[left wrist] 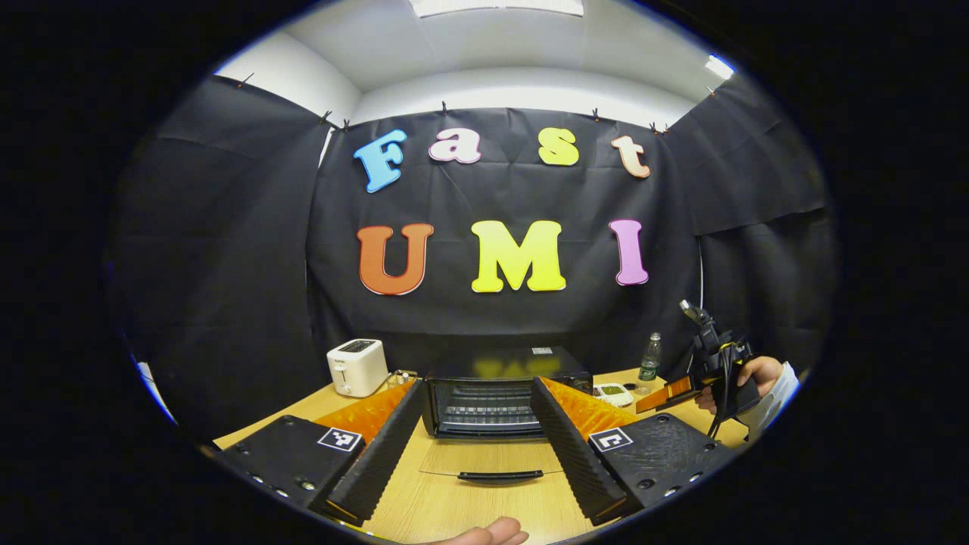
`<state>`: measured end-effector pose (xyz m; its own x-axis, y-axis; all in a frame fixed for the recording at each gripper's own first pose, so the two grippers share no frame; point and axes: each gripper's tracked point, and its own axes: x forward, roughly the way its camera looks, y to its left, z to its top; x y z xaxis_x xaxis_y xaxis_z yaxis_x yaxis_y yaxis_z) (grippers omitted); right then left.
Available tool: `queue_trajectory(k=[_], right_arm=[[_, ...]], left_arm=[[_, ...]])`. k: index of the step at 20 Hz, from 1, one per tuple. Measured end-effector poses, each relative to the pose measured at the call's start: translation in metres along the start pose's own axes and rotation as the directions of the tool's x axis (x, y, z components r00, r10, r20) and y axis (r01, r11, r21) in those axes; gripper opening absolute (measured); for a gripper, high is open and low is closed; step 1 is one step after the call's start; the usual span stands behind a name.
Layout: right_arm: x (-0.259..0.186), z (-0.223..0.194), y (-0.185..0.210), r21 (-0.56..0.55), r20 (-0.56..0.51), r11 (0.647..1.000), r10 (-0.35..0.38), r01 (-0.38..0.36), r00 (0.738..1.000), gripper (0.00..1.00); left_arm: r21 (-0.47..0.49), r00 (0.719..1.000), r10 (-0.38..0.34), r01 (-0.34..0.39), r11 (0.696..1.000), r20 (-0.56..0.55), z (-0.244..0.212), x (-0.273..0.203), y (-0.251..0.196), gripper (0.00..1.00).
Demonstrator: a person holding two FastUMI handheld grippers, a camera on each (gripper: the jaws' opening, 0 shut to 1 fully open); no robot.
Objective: Open the electric oven with the left hand, put the food in, and close the electric oven.
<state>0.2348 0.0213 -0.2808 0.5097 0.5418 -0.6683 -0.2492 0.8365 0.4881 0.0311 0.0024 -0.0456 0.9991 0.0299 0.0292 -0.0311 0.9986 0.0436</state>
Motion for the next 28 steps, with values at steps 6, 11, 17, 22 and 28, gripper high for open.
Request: queue_trajectory(k=[6,11,17,22,28], right_arm=[[0.030,-0.016,-0.001,0.058,-0.141,0.995,0.084,-0.076,0.986,0.85],[0.049,-0.027,0.002,0.156,-0.221,0.979,0.165,-0.133,0.961,0.80],[0.055,-0.030,0.013,0.253,-0.230,0.946,0.263,-0.203,0.937,0.51],[0.044,-0.034,0.021,0.237,-0.191,0.951,0.243,-0.196,0.951,0.40],[0.005,-0.037,0.043,0.202,-0.090,0.963,0.199,-0.178,0.976,0.39]], left_arm=[[0.049,1.000,0.005,-0.004,0.999,-0.013,0.002,-0.005,0.000,0.84],[0.069,1.000,-0.001,0.002,0.998,-0.023,-0.002,-0.006,-0.008,0.94],[0.088,0.999,-0.014,0.019,0.996,-0.052,-0.013,-0.004,-0.016,0.93],[0.088,0.998,-0.044,0.048,0.995,-0.050,-0.017,-0.009,-0.021,0.95],[0.063,0.997,-0.074,0.075,0.995,-0.023,-0.020,-0.028,-0.017,0.95]])
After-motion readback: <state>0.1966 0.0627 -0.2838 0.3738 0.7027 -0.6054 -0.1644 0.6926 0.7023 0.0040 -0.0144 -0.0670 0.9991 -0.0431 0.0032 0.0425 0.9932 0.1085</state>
